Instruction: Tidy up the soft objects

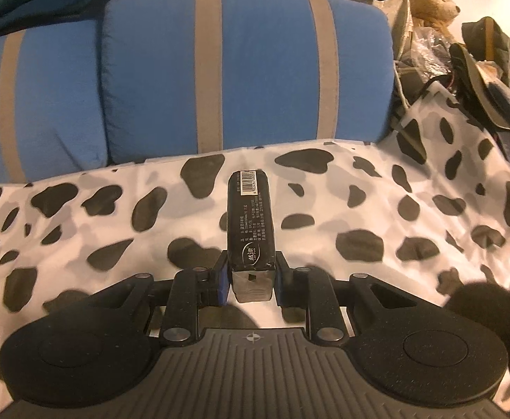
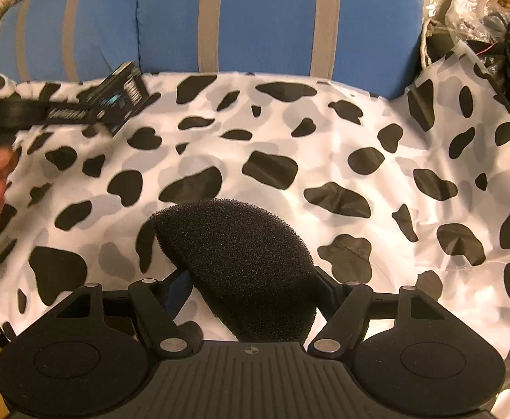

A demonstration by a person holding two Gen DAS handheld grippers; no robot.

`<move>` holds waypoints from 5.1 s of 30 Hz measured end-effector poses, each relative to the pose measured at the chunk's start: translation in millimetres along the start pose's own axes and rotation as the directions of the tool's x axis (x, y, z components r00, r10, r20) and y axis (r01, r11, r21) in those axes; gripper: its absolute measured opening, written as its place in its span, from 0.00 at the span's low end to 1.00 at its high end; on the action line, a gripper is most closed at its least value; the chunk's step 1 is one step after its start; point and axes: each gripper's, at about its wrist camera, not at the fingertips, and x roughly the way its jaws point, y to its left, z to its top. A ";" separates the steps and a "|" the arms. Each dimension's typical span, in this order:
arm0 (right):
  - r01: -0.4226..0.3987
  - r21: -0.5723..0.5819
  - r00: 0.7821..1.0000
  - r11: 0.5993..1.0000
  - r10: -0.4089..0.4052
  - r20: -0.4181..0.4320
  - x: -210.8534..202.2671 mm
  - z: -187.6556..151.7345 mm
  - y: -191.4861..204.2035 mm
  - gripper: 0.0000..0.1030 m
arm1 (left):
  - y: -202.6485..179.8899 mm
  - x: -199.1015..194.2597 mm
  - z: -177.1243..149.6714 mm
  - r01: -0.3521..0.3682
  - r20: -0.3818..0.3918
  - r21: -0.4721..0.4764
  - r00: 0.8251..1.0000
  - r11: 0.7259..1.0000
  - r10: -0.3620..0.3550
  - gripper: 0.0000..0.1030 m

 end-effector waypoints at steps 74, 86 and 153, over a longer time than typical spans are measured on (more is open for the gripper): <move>-0.291 -0.288 0.955 0.912 0.258 -0.147 -79.5 -114.6 149.0 0.73 | 38.0 -196.7 -197.3 -0.006 -0.317 -0.266 0.945 0.964 -0.081 0.63; -0.339 -0.488 0.938 0.804 0.248 -0.242 -81.6 -139.8 195.0 1.00 | 38.8 -196.8 -197.8 0.001 -0.310 -0.270 0.947 0.963 -0.088 0.64; 0.044 -0.147 0.874 0.988 -0.110 -0.473 -62.1 -181.8 145.5 1.00 | -2.6 -160.9 -224.1 -0.101 -0.621 -0.142 0.784 0.985 -0.009 1.00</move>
